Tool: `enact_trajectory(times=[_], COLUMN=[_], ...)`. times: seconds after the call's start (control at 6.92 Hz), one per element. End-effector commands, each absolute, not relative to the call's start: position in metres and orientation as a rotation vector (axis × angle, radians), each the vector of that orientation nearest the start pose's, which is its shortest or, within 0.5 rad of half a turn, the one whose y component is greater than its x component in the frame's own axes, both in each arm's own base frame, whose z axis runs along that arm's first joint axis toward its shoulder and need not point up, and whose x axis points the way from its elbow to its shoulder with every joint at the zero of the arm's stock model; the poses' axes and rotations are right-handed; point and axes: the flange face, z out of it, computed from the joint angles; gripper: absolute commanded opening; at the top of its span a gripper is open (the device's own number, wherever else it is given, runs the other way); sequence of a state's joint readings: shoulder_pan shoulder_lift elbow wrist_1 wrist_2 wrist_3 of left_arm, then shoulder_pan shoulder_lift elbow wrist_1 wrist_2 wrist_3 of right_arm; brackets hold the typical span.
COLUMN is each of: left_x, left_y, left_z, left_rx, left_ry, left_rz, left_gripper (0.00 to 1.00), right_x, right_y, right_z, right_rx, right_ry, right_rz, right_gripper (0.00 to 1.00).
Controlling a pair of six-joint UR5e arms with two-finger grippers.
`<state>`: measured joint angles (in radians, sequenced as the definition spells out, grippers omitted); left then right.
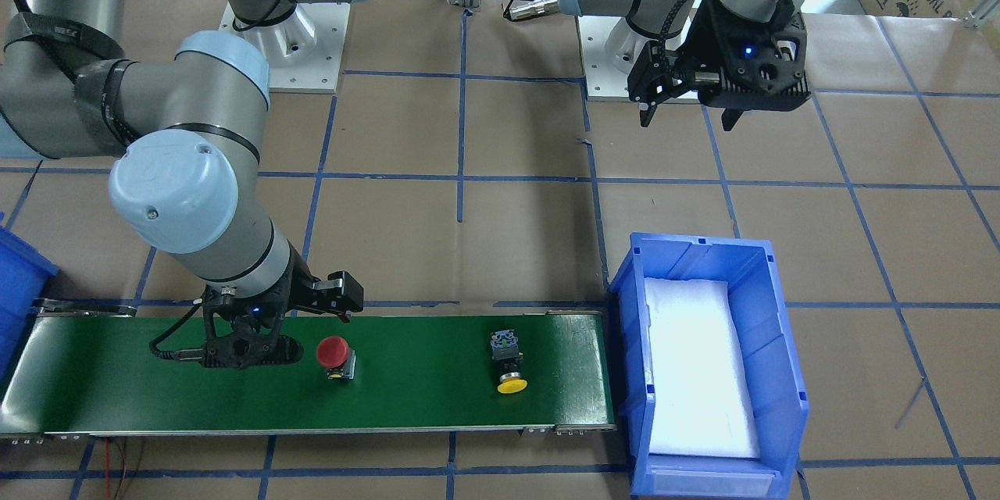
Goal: Transport two buttons from left to right
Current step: 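Lower the right gripper and grasp the red button on the belt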
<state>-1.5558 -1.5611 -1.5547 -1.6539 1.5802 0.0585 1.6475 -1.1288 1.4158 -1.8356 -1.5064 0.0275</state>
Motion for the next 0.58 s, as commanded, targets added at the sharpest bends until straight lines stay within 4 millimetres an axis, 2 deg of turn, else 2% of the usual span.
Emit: enact_trajectory(times=[0.0,0.14,0.43], left_x=[-0.124,-0.132,-0.129], left_y=[-0.487,-0.483,-0.484], left_z=[0.489,0.482,0.487], left_rx=[0.068,0.082,0.083], left_ry=[3.139,3.125,3.119], left_rz=[0.097,0.123,0.106], left_gripper=[1.00,1.00,1.00], right_x=[0.190,0.190,0.189], right_y=[-0.645,-0.648,-0.653], right_z=[0.327,0.316,0.305], right_rx=[-0.081,-0.099,-0.102], right_ry=[3.077,3.077,3.078], right_rz=[0.052,0.075,0.070], right_gripper=[1.00,1.00,1.00])
